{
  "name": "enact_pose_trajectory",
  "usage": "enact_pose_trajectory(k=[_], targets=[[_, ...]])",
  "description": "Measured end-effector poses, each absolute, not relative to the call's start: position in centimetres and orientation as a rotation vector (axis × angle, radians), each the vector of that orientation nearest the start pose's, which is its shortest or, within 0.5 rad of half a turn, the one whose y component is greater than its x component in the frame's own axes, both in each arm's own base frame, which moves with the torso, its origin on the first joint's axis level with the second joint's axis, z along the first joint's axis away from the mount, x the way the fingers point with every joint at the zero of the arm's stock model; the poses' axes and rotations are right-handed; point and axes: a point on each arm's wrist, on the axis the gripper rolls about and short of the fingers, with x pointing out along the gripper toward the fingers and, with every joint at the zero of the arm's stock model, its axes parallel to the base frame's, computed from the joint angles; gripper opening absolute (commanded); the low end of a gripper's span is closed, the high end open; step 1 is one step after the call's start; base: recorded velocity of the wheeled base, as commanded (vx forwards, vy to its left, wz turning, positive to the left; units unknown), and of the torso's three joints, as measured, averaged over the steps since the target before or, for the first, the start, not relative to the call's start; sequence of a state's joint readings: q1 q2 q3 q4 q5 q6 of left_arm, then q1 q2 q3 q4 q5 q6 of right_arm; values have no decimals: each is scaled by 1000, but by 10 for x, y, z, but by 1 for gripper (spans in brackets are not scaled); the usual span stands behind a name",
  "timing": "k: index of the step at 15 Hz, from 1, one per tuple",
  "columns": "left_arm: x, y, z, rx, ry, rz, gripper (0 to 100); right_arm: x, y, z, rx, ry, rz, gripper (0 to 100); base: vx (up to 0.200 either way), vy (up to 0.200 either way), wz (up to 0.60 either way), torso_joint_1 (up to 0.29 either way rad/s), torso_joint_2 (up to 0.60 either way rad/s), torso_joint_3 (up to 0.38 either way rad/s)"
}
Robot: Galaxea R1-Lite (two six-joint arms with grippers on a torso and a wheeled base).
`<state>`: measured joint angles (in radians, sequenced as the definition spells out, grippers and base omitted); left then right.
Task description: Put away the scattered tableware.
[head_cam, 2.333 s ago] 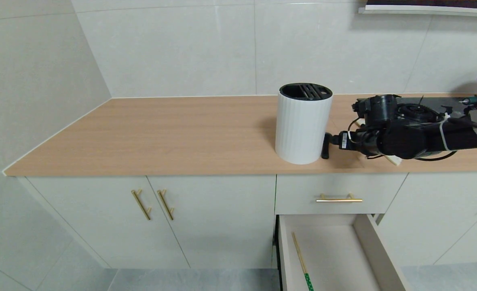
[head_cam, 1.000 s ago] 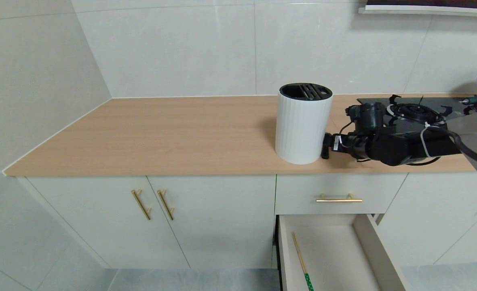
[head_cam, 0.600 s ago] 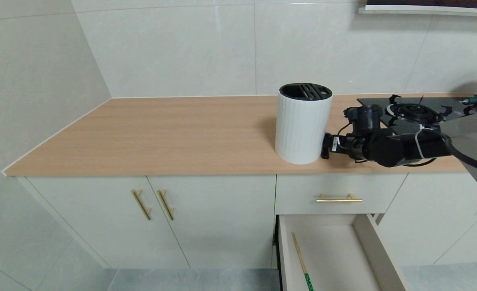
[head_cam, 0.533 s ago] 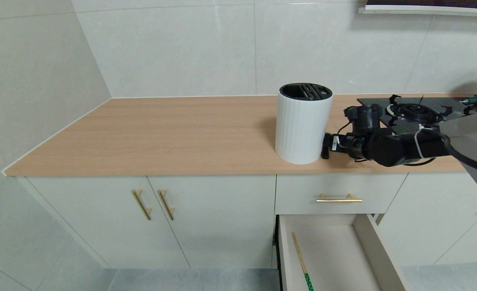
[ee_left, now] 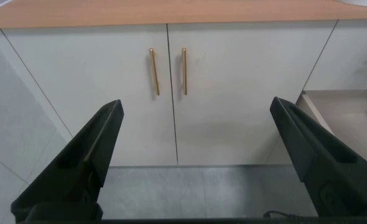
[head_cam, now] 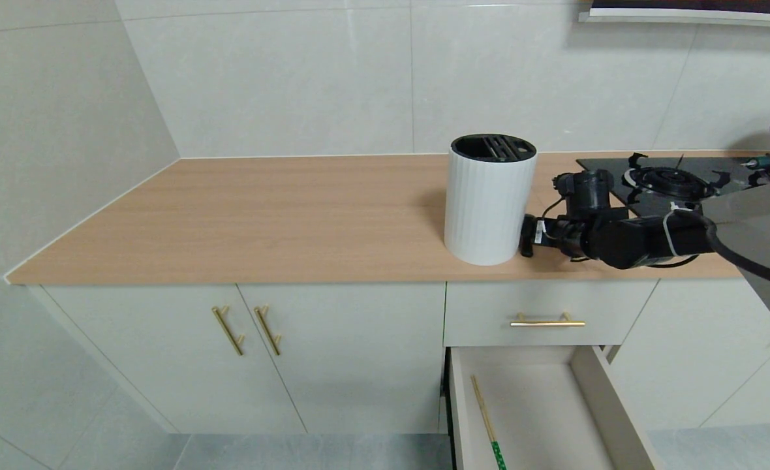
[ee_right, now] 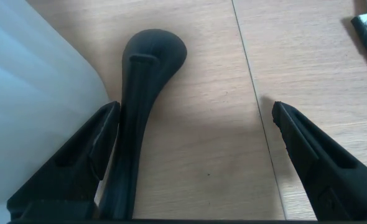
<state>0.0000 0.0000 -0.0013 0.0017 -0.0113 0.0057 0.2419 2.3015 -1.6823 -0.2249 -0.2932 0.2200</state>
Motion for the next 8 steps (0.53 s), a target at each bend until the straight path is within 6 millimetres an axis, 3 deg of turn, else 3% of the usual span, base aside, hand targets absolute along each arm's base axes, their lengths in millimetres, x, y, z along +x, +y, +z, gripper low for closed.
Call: enact_pose_trajectory(k=[6, 8], targets=[[-23, 0, 76, 6, 0, -11, 100, 470, 75, 147, 85, 392, -161, 100, 0, 0, 0, 0, 0, 0], [-23, 0, 76, 6, 0, -11, 100, 468, 76, 149, 86, 395, -157, 100, 0, 0, 0, 0, 0, 0]])
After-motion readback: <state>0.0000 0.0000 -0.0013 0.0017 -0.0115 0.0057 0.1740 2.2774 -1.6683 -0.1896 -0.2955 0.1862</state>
